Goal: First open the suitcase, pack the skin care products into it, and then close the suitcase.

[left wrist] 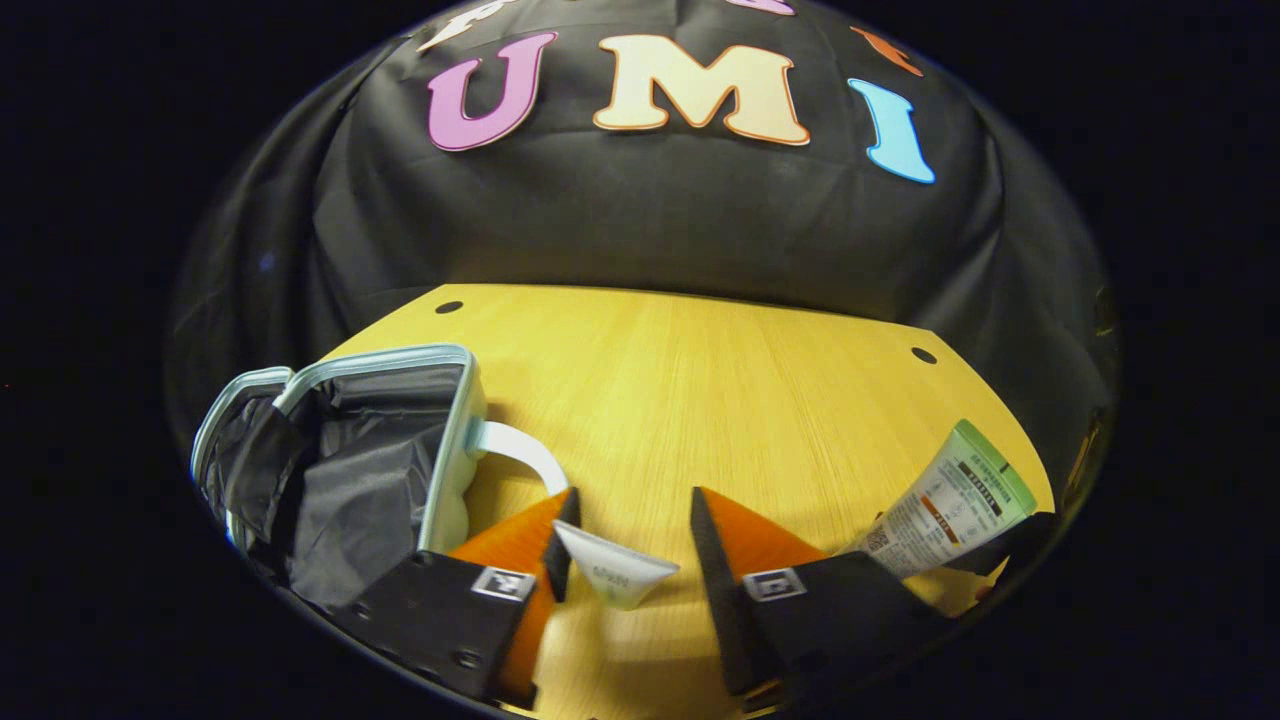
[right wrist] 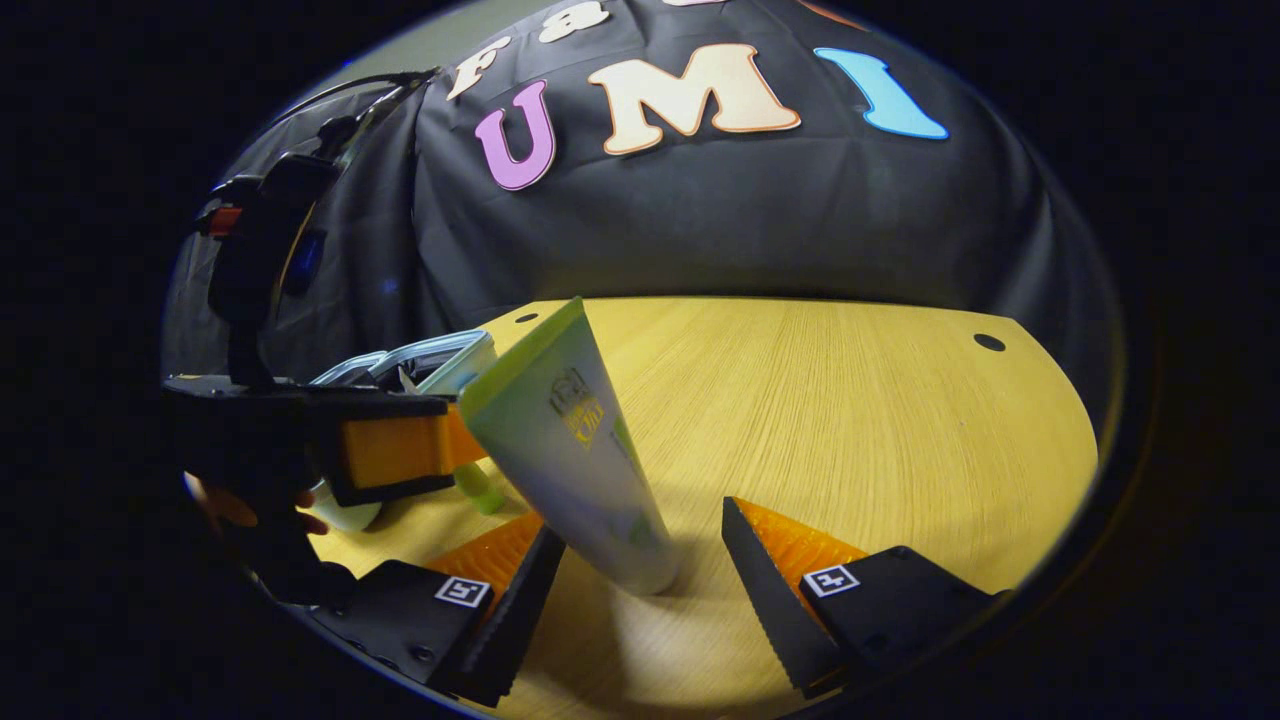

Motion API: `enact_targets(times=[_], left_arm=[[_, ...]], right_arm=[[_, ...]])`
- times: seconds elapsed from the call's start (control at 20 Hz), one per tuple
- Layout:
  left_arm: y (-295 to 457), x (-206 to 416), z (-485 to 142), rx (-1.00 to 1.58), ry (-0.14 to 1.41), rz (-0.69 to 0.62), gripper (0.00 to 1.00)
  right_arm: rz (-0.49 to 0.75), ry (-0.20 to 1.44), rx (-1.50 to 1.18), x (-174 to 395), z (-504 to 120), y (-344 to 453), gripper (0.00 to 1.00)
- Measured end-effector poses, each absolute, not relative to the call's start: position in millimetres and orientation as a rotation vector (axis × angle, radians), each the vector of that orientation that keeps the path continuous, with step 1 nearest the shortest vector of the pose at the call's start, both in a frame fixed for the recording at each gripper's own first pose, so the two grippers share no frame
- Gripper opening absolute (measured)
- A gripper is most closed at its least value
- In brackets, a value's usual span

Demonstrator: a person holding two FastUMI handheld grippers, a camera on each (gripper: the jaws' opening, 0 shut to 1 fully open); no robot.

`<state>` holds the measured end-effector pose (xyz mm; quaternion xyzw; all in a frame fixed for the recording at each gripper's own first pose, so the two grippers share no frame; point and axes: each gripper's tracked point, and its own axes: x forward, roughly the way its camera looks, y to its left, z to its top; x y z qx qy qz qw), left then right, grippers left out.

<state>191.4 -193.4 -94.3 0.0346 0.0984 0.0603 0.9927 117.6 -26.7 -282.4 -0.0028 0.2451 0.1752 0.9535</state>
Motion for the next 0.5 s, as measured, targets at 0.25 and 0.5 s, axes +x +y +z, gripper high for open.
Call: enact_targets(times=[0.25, 0.5], left_arm=[[-203, 189, -97, 0.014, 0.209, 0.064, 0.12], [-210, 175, -87, 0.007, 0.201, 0.044, 0.1]], right_arm=[[0.371, 0.489, -0.02, 130, -282, -16, 0.98], [0.353, 0.473, -0.085, 138, -282, -15, 0.57]])
